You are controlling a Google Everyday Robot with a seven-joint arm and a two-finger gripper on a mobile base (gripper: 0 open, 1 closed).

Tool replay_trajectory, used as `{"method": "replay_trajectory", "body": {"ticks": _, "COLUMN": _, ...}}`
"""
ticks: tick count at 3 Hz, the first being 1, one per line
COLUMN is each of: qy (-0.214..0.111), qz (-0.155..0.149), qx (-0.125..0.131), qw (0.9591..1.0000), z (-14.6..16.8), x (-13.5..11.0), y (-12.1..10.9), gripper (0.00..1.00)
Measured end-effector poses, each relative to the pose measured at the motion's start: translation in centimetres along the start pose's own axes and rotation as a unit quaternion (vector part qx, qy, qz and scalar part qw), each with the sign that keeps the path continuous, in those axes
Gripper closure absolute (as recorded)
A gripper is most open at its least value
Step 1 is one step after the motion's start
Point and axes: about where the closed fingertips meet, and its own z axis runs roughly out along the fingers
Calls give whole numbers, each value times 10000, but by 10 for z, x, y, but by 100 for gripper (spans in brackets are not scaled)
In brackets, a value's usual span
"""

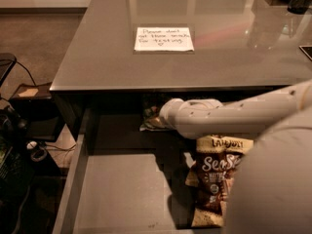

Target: Pick green jalapeno chip bag from bottom drawer and place on counter

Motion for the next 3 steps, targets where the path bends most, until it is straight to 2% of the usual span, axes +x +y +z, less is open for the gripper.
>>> {"method": "replay_trajectory", "body": {"ticks": 2, "qy": 53, "qz": 156, "qx": -233, "qw": 9996, "z": 21, "x": -11, "y": 49, "gripper": 36}}
{"method": "replay_trajectory", "body": {"ticks": 3, "qy": 108, "qz": 184, "qx": -231, "qw": 9995, "z": 31, "x": -10, "y": 59, "gripper": 55}}
